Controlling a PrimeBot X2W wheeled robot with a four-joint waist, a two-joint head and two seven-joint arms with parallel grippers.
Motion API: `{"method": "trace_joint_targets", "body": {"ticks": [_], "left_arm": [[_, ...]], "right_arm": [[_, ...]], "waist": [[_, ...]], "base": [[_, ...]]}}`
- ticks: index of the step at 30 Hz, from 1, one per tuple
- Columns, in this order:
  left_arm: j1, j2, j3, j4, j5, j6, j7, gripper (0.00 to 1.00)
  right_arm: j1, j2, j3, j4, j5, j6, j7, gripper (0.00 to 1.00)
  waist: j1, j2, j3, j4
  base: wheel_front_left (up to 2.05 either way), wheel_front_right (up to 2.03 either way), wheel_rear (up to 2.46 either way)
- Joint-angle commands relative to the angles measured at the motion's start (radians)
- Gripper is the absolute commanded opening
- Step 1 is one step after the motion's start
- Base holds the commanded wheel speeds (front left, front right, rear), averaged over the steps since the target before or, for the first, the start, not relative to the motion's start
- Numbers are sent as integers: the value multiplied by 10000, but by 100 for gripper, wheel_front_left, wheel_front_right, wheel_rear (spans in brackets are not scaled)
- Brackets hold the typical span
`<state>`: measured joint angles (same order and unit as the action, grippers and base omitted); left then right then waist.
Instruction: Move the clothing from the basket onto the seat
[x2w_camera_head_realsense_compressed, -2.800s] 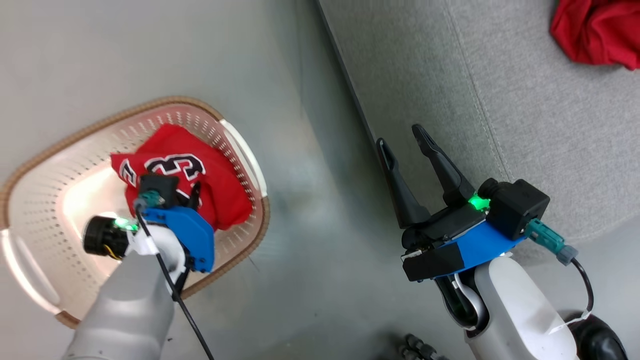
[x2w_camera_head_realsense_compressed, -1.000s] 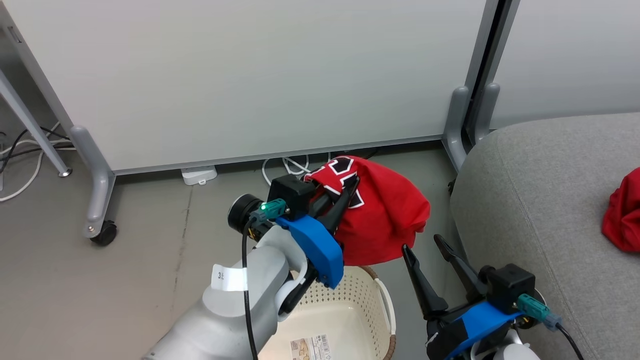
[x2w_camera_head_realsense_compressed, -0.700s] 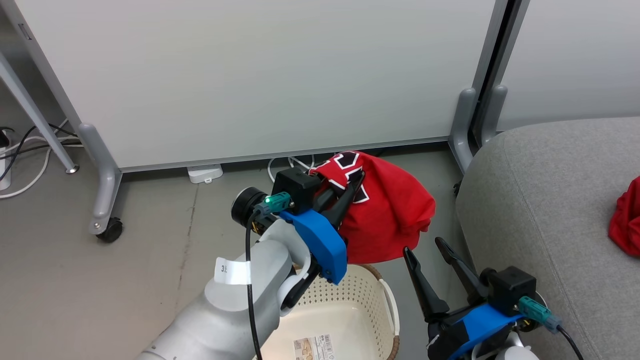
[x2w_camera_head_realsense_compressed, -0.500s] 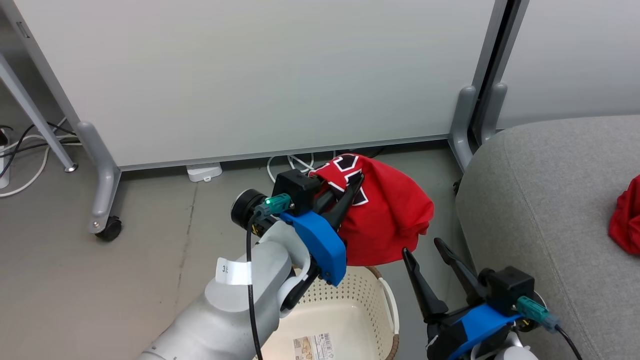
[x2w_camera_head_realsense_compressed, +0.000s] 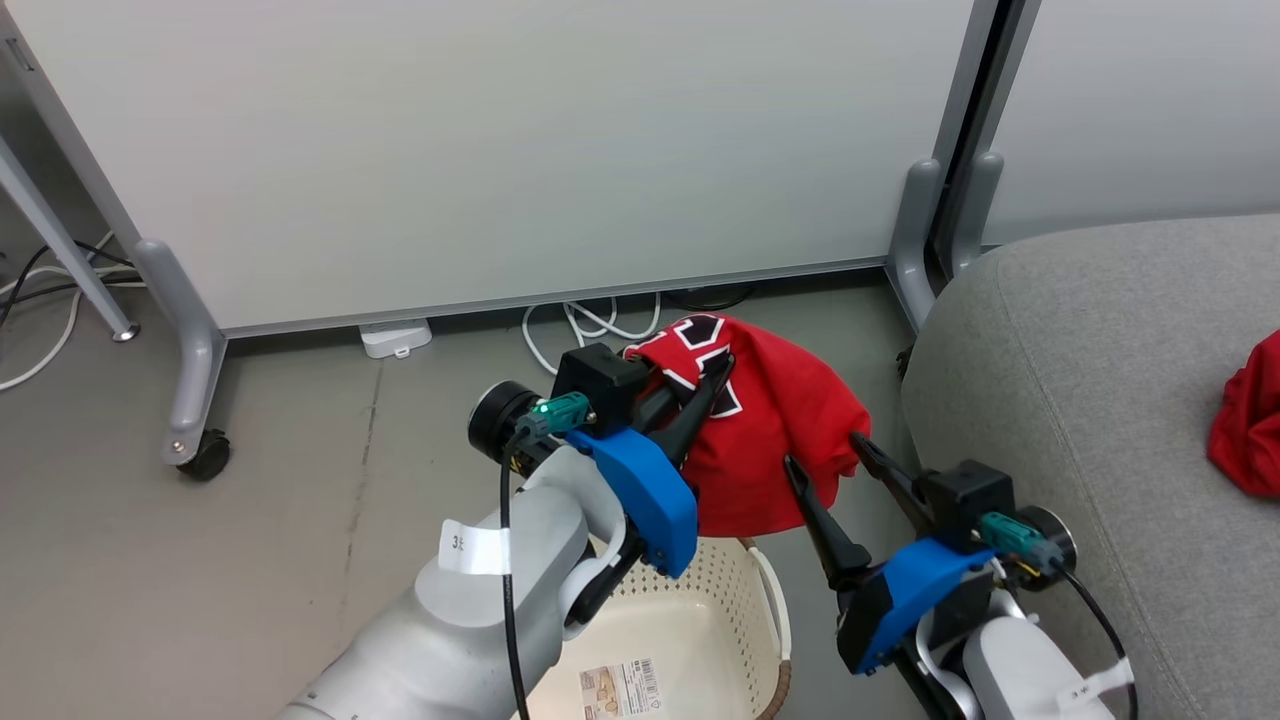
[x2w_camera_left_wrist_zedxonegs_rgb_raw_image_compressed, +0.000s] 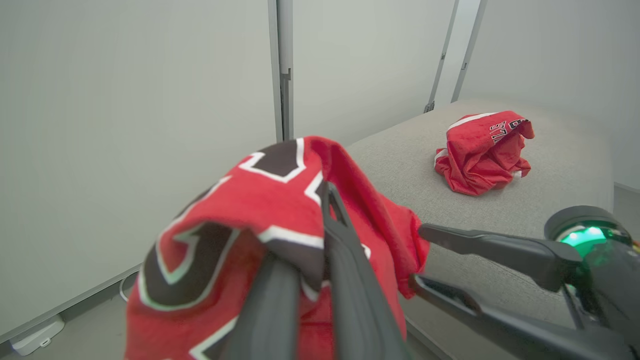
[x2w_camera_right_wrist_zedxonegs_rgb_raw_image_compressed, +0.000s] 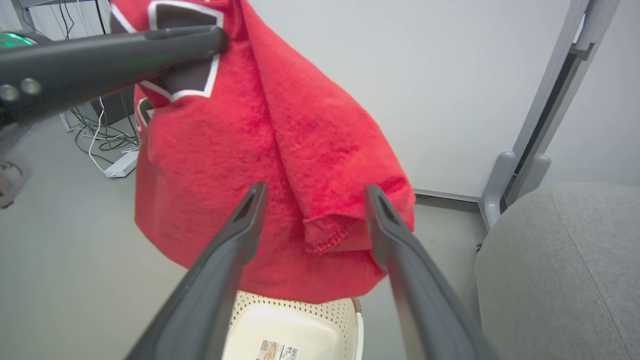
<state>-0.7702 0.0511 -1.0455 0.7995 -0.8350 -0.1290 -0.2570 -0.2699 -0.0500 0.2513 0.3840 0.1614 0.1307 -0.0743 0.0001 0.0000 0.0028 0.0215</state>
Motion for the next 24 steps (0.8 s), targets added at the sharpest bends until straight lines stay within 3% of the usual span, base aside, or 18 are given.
{"method": "trace_joint_targets", "body": {"ticks": [1,24], "left_arm": [[-44,-6,-41,-61,-30,-22,-46,0],[-32,-7,-833,-473,-293,63,-11,0]], "right_arm": [[-234,-7,54,198,-40,1,-28,100],[-2686,-5,-52,3018,302,1,-217,100]], "waist": [[-1,0,11,-2],[-1,0,185,240]], "base": [[0,0,0],[0,0,0]]}}
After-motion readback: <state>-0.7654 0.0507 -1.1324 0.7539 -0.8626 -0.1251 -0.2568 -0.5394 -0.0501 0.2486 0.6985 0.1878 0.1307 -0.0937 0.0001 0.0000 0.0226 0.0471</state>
